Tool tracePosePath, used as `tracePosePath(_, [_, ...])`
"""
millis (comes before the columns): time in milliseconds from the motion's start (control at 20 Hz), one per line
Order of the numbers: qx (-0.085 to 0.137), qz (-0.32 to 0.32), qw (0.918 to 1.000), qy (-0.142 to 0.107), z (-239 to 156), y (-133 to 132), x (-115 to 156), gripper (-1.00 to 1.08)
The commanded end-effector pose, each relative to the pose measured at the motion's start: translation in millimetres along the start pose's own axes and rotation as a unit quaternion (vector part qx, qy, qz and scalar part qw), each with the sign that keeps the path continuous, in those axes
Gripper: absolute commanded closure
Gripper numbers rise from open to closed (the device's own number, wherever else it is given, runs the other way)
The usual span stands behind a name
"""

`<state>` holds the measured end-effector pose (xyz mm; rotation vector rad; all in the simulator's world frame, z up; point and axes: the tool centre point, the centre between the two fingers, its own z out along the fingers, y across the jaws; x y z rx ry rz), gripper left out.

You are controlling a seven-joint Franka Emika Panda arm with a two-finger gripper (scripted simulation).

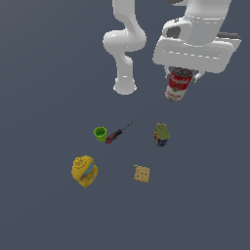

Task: Pick up a designated object from a clutter of objects.

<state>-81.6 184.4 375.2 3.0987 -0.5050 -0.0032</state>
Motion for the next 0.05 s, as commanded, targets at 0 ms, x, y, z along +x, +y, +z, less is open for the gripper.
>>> tracePosePath(0, [0.001, 0.001, 1.0, 0.001, -3.7, -1.5, -0.9, 1.08])
